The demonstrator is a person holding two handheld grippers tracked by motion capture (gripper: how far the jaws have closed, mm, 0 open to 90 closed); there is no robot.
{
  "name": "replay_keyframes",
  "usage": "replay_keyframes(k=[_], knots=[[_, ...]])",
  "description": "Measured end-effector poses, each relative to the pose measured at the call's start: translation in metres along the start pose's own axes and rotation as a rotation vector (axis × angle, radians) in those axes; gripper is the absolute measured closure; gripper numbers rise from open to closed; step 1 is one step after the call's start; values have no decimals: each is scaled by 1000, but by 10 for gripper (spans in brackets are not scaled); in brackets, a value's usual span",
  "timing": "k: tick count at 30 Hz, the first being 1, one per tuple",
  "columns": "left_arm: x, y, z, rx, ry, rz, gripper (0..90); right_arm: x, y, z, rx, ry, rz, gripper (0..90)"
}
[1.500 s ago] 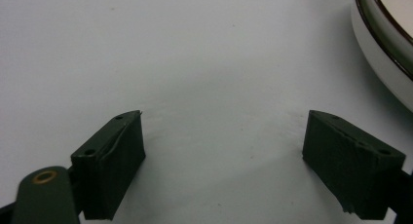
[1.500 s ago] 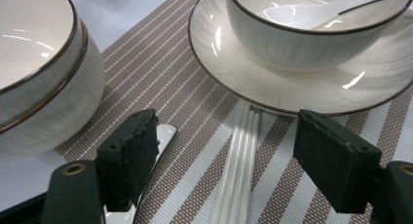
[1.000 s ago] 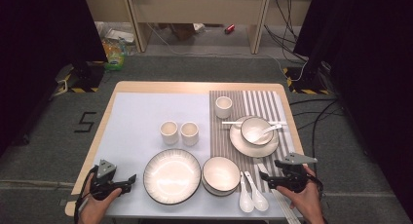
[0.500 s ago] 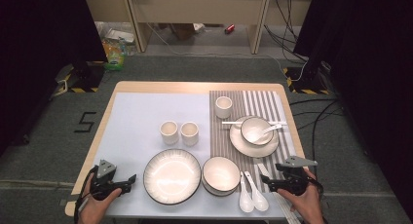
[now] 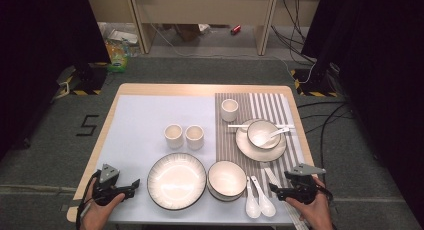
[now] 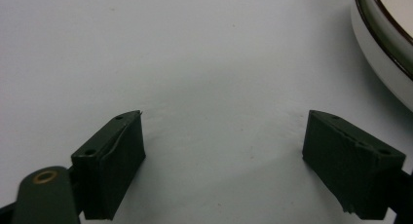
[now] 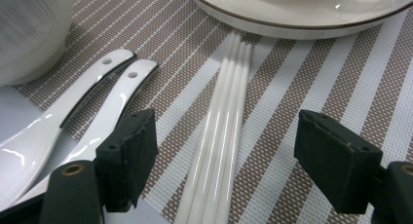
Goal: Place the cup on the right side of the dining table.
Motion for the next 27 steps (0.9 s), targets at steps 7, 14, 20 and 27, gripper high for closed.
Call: replay_keyframes(k=[7, 14, 20, 27], knots=[[0, 0, 0, -1, 0, 0, 144, -3, 1, -6, 0, -28, -5, 233], [0, 0, 0, -1, 0, -1, 144, -4, 0, -9, 17, -19, -13, 222], [0, 0, 0, -3, -1, 0, 144, -5, -3, -11, 33, -17, -28, 207], [0, 0, 0, -3, -1, 1, 144, -6, -3, -12, 52, -15, -32, 205]])
Point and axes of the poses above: each handheld gripper's, and its own axes: x roughly backward along the jaws, z roughly out of its top, y roughly to its right, the point moved 2 cm from there along -x, roughly forward along the jaws, and after that the axes turned 9 degrees about z, right-handed, at the moved point
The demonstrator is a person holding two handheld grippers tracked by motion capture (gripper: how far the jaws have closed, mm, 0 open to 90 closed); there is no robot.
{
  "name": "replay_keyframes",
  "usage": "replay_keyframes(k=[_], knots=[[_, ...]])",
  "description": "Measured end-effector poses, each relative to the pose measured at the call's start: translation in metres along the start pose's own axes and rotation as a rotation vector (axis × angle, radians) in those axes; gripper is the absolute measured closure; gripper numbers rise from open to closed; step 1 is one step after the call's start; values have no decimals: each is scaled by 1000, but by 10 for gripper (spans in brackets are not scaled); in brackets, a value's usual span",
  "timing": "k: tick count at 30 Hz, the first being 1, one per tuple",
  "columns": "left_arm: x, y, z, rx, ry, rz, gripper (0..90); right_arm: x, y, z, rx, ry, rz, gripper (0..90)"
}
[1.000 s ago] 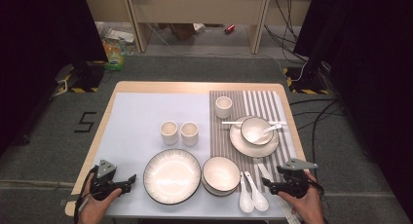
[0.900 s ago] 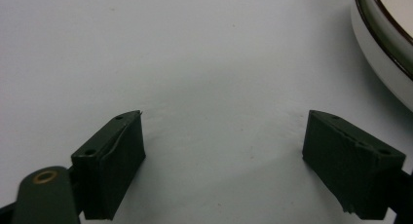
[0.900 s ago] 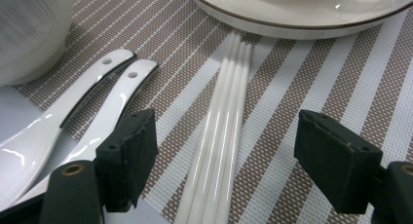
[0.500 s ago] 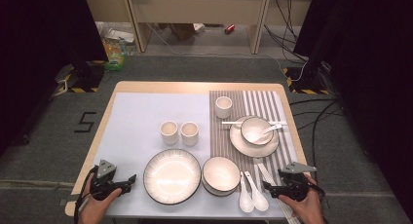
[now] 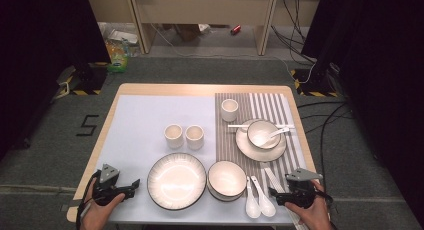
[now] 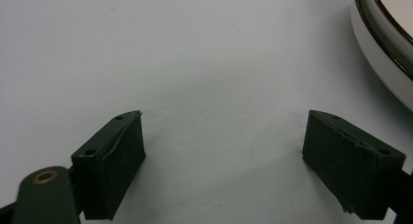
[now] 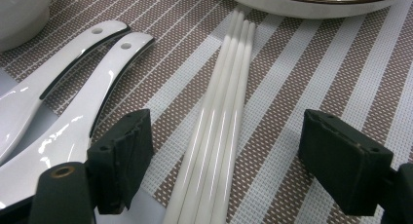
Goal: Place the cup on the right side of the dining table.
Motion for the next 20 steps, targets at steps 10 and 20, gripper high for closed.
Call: replay_keyframes(k=[10, 20], knots=[[0, 0, 0, 0, 0, 0, 144, 0, 0, -1, 2, 6, 3, 203], [0, 0, 0, -1, 0, 0, 144, 0, 0, -1, 3, 10, 4, 203]])
Point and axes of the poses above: each handheld gripper's, and its own axes: x roughly backward along the jaws, z roughly out of its top, y roughly to its right, the point moved 2 cm from there along -x, roughly forward along the jaws, and after that the axes turned 9 degrees about z, right-handed, at the moved point
